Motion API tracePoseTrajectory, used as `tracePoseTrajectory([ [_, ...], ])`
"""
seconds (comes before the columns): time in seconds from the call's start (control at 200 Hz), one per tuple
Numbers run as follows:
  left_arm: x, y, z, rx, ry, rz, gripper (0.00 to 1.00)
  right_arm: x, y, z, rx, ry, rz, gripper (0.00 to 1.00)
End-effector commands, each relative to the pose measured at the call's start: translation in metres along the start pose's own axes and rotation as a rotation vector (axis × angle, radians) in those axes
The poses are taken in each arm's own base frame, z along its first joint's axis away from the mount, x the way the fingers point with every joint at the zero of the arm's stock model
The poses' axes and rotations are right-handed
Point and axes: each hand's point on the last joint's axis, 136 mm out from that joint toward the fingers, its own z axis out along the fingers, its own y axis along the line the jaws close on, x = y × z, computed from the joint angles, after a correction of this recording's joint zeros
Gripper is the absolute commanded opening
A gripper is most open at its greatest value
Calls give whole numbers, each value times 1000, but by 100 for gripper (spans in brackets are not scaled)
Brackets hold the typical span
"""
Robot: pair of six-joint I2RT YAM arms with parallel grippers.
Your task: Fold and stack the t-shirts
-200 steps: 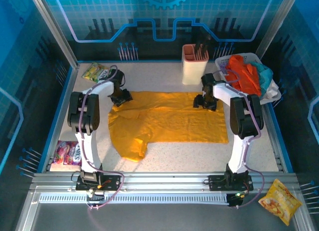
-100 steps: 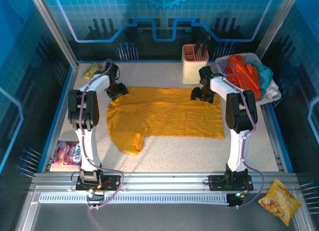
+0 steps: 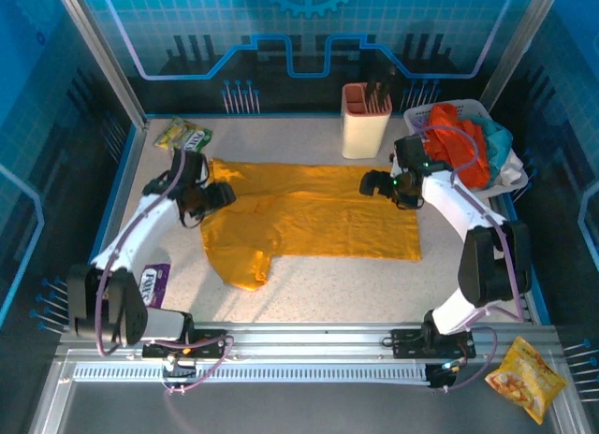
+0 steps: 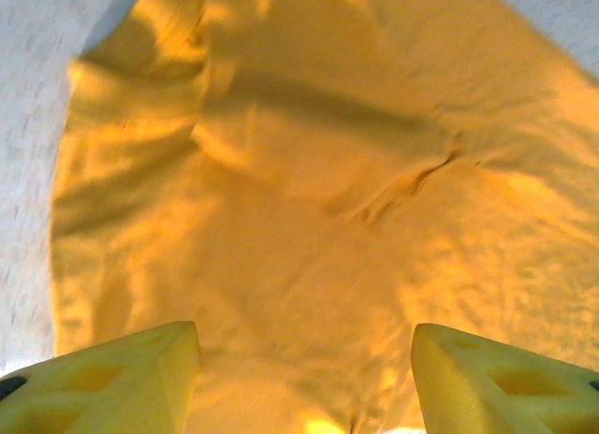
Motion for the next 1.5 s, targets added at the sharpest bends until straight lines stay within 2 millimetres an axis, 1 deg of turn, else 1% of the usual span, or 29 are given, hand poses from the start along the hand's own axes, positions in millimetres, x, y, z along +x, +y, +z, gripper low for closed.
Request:
tracePoseTrajectory([
  [0.0, 41, 23, -6, -57, 54, -94, 63, 26, -2, -3, -62, 11, 32, 100],
  [0.105, 79, 33, -18, -65, 107, -110, 63, 47, -19, -4, -18, 4, 36, 100],
  [0.18, 106, 44, -23, -73, 144, -147, 62, 54, -26, -4, 9, -1, 39, 100],
  [0.19, 109, 45, -23, -73, 149, -154, 62, 61, -31, -1, 21, 16, 44, 100],
  [0.27, 136, 57, -25, -83, 202, -221, 56, 74, -40, 3, 56, 42, 46, 100],
  [0.37, 167, 63, -21, -59, 268, -299, 49, 84, -48, 7, 88, 65, 63, 100],
  [0.425, 178, 62, -19, -55, 281, -311, 47, 87, -53, 7, 105, 64, 79, 100],
  [0.485, 186, 63, -16, -68, 294, -324, 47, 90, -59, 7, 123, 49, 93, 90],
  [0.565, 198, 64, -7, -70, 315, -350, 46, 92, -65, 4, 137, 24, 125, 87],
  [0.6, 201, 64, -2, -64, 323, -365, 46, 93, -68, 3, 142, 21, 145, 83],
  [0.695, 205, 59, 8, -34, 332, -392, 45, 100, -74, 2, 143, 44, 190, 80],
  [0.871, 199, 49, 17, -23, 326, -377, 44, 109, -94, -3, 207, 78, 254, 79],
  [0.981, 197, 48, 24, -35, 322, -363, 42, 112, -107, -10, 256, 64, 296, 75],
  [1.091, 193, 48, 29, -39, 301, -355, 41, 117, -120, -13, 264, 62, 371, 72],
  [1.161, 191, 46, 33, -32, 297, -352, 40, 121, -127, -12, 251, 63, 409, 70],
  [1.261, 190, 47, 38, -44, 295, -344, 35, 126, -134, -8, 249, 80, 439, 69],
  [1.406, 190, 51, 39, -68, 295, -329, 27, 131, -138, 1, 255, 113, 451, 68],
  [1.496, 191, 54, 37, -88, 295, -314, 23, 133, -139, 8, 252, 120, 463, 64],
])
